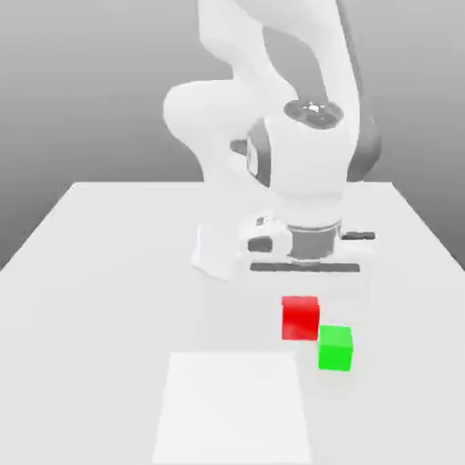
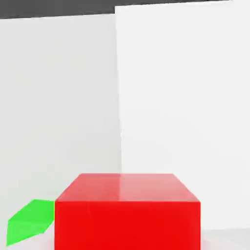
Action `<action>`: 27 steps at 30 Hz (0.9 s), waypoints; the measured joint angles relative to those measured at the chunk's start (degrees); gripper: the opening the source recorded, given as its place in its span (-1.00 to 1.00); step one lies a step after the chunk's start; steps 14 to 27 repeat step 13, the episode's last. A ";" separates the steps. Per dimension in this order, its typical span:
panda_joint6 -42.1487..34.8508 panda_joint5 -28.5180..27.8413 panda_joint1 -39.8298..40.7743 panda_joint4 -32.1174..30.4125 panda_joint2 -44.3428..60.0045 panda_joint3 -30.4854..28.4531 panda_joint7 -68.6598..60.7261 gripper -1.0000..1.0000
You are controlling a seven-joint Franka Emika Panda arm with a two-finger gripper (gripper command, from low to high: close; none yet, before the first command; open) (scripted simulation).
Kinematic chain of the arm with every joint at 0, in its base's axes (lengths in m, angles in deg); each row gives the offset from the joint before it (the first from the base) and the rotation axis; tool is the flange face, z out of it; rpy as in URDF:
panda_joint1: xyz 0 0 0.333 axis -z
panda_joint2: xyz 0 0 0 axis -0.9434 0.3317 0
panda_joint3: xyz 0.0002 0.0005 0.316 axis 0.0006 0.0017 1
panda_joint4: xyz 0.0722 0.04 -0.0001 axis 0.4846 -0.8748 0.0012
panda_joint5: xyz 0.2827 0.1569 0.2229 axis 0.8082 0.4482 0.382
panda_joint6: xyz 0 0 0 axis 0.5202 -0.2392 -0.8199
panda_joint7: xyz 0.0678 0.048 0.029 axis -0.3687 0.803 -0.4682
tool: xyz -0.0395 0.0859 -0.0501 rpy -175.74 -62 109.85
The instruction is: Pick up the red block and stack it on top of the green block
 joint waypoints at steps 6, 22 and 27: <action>5.65 0.09 -5.76 -1.28 3.79 2.18 -10.44 -1.00; 13.37 -3.54 -5.70 -1.20 11.62 1.27 -8.22 1.00; 13.37 -3.54 -5.70 -1.20 11.62 1.27 -8.22 1.00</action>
